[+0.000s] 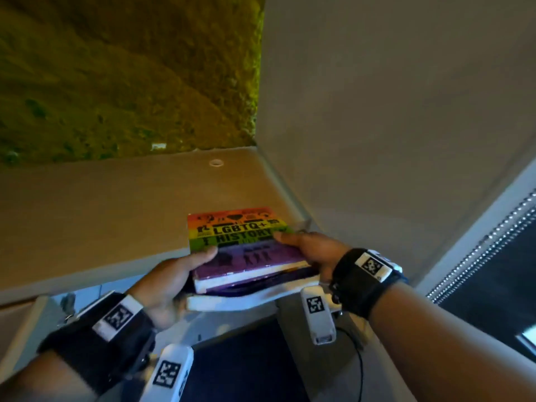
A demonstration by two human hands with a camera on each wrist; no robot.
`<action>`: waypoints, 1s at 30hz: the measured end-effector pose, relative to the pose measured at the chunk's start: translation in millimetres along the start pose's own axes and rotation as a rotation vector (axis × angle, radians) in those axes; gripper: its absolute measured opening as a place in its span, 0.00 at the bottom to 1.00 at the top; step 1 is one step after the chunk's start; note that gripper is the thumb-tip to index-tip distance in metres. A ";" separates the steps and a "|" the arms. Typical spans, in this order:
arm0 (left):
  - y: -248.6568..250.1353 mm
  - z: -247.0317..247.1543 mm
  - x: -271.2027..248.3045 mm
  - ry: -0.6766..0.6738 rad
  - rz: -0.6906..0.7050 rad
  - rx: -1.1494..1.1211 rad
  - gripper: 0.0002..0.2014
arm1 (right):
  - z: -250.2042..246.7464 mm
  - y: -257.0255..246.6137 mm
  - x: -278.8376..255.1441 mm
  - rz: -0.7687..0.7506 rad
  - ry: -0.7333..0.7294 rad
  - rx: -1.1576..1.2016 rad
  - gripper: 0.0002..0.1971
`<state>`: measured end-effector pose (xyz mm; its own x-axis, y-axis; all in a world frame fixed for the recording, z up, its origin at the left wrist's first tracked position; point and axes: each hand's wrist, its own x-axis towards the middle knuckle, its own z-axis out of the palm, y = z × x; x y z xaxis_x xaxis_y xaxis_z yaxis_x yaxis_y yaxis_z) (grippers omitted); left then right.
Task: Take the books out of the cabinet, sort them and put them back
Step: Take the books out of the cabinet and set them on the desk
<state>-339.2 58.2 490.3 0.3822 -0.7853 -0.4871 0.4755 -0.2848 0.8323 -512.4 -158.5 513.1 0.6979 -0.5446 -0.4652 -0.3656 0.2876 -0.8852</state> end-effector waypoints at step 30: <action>90.3 -69.5 354.3 0.049 0.160 0.592 0.29 | -65.7 -40.1 371.5 -0.046 0.378 -0.633 0.25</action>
<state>-105.7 -207.6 374.5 0.4555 -0.8213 -0.3435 -0.1061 -0.4332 0.8950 -279.0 -424.1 375.7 0.5028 -0.8124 -0.2953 -0.7061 -0.1890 -0.6824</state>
